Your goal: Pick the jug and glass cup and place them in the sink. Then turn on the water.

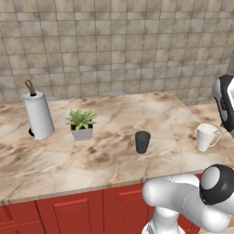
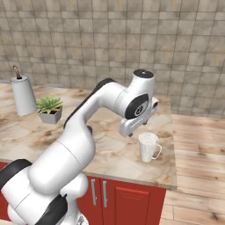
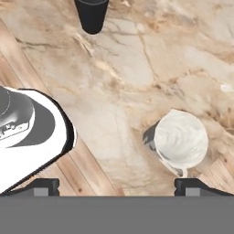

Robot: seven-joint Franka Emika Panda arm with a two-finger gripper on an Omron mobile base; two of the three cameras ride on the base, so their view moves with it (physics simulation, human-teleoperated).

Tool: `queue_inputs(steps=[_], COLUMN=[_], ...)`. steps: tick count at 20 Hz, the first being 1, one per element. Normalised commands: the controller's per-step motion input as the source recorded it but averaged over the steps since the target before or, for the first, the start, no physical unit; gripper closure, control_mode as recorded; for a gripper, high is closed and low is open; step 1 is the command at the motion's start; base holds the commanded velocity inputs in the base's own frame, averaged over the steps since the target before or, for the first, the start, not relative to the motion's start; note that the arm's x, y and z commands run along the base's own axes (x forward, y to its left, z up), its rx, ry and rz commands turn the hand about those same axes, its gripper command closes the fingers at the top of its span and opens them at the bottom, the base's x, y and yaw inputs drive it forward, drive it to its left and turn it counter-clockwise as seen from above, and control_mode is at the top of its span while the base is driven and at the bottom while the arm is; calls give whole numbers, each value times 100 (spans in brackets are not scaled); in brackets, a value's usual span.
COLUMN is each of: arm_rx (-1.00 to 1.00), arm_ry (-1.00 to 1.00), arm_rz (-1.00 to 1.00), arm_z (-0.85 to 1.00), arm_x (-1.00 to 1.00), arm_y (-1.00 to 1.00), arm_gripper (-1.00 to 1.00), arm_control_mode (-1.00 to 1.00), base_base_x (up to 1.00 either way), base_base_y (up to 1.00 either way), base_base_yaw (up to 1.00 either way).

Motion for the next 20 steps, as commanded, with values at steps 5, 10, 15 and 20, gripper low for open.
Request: queue_inputs(steps=[5, 10, 15, 20], arm_rx=[-7, 0, 0, 0], arm_ry=[0, -2, -8, -7], arm_rz=[12, 19, 23, 18], arm_z=[-9, -10, -22, -23], arm_x=[0, 0, 0, 0], arm_y=[-25, -19, -28, -20], arm_gripper=[-100, -100, -100, -100], arm_control_mode=[-100, -100, -100, -100], base_base_x=[0, 0, 0, 0], base_base_y=[0, 0, 0, 0], base_base_yaw=[0, 0, 0, 0])
